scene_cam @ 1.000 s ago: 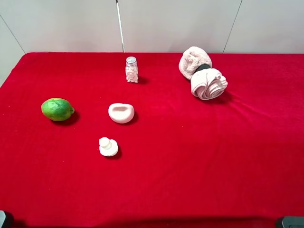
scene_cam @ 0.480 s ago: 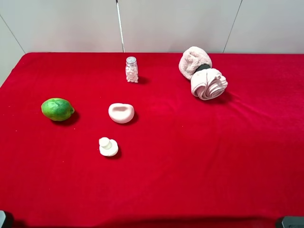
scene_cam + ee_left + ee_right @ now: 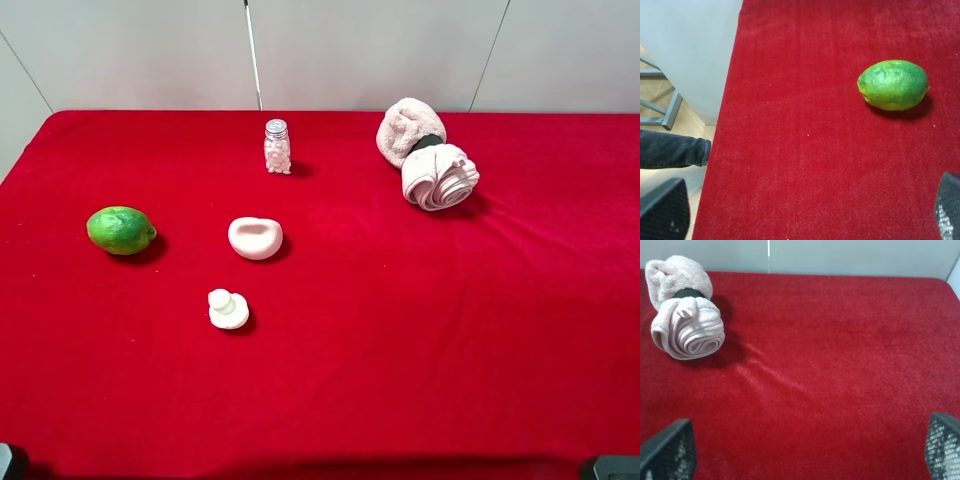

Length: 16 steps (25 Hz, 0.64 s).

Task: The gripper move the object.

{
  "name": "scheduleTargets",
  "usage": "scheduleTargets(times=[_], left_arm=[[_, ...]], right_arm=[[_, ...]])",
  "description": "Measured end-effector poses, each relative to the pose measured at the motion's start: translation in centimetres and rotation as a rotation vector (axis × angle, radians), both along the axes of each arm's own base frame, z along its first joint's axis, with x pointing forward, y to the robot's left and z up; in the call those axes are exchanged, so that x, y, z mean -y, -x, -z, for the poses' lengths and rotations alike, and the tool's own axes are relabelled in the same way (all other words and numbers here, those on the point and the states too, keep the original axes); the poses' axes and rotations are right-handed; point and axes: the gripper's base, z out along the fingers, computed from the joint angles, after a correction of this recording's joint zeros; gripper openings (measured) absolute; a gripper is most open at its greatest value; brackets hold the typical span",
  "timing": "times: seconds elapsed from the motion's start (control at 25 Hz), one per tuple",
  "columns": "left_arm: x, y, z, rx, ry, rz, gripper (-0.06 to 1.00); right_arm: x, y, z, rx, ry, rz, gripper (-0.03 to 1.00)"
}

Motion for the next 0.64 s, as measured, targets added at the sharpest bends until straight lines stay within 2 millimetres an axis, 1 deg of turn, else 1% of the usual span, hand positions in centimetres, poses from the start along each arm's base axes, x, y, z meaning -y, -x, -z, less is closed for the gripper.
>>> scheduleTargets(times=[0.64], left_arm=[[0.00, 0.00, 0.00, 0.000, 0.000, 0.000, 0.97]], right_arm=[[0.00, 0.00, 0.00, 0.000, 0.000, 0.000, 0.69]])
